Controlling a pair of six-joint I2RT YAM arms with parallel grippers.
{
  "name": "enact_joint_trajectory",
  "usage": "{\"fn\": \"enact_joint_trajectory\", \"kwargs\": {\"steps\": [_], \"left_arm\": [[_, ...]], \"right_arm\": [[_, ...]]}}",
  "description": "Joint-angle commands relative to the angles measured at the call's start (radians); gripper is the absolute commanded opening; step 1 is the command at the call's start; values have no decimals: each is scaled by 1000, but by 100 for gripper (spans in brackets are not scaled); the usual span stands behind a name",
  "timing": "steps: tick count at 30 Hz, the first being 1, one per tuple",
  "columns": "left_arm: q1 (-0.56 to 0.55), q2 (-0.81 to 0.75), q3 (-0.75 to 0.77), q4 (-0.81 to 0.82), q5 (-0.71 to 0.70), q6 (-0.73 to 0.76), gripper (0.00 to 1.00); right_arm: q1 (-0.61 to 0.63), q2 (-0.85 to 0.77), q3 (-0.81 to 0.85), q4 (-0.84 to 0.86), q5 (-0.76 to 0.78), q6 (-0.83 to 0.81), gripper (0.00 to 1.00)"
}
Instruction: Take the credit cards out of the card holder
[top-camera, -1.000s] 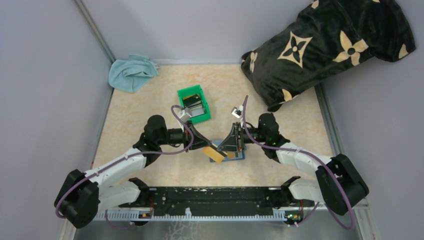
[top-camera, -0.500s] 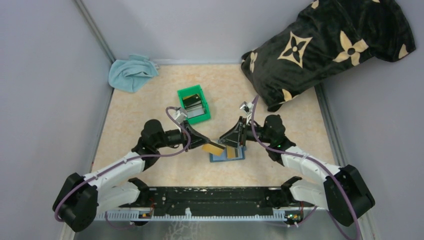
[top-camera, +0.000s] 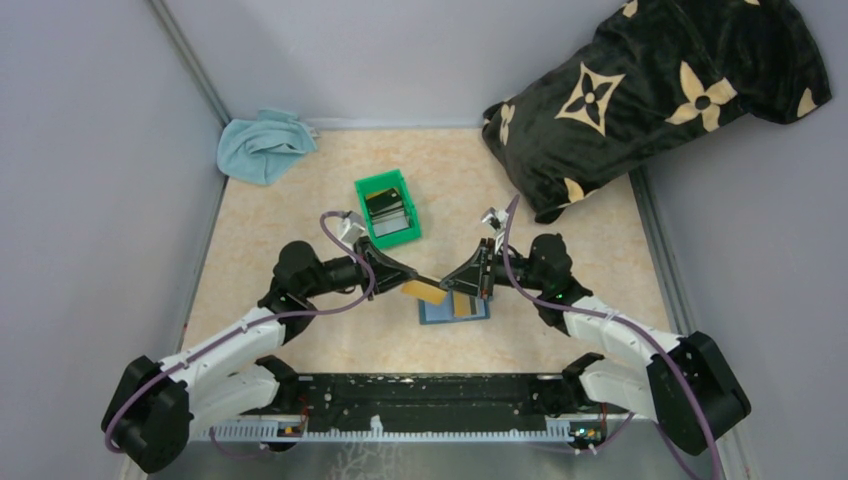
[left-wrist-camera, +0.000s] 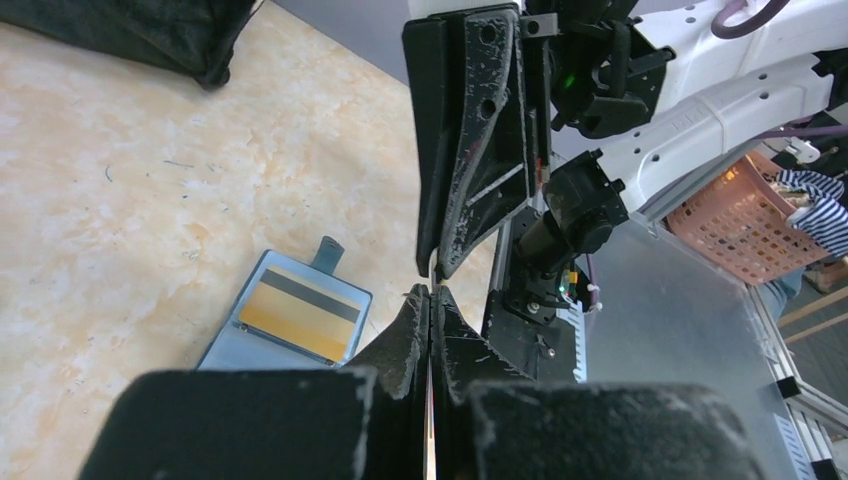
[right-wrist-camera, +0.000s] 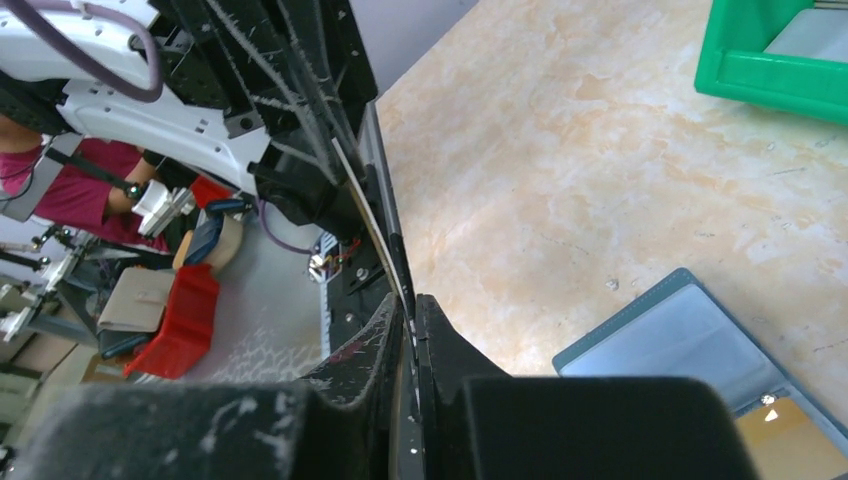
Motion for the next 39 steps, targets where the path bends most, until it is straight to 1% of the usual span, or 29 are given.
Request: {"fn": "enact_joint_trajectory", "kwargs": {"steps": [1,2,9,20,32,33,35,37,39], "left_arm": [[3,-17,25,-6,-23,11,0],[3,-20,26,-20,-29,20,0],[3,-49,28,-87,-58,49,0],[4,-97,-23,-95,-58,29,0],[9,-98,-35,-115,-75,30,0],[11,-98,-34,-122,-89,30,4],[13,-115,-29,-153,-145,29,16],[14,-153,-30,-196,-255,28,38],[14,-200,-38,-211,-348,22,64]], "right_arm": [[-10,-25,-2,69,-13,-12,1],[-10,-24,-1,67,-12,-13,0],[-17,-1,22,75,15,-19,0],[-57,5,56,50,25,-46,0],[-67,9,111,36,-61,-83,0],[-67,12,110,43,-72,-82,0],[-67,15,106,77,-107,-71,0],[-67,19,102,95,-149,-59,0],[-66,24,85,128,-180,-43,0]]}}
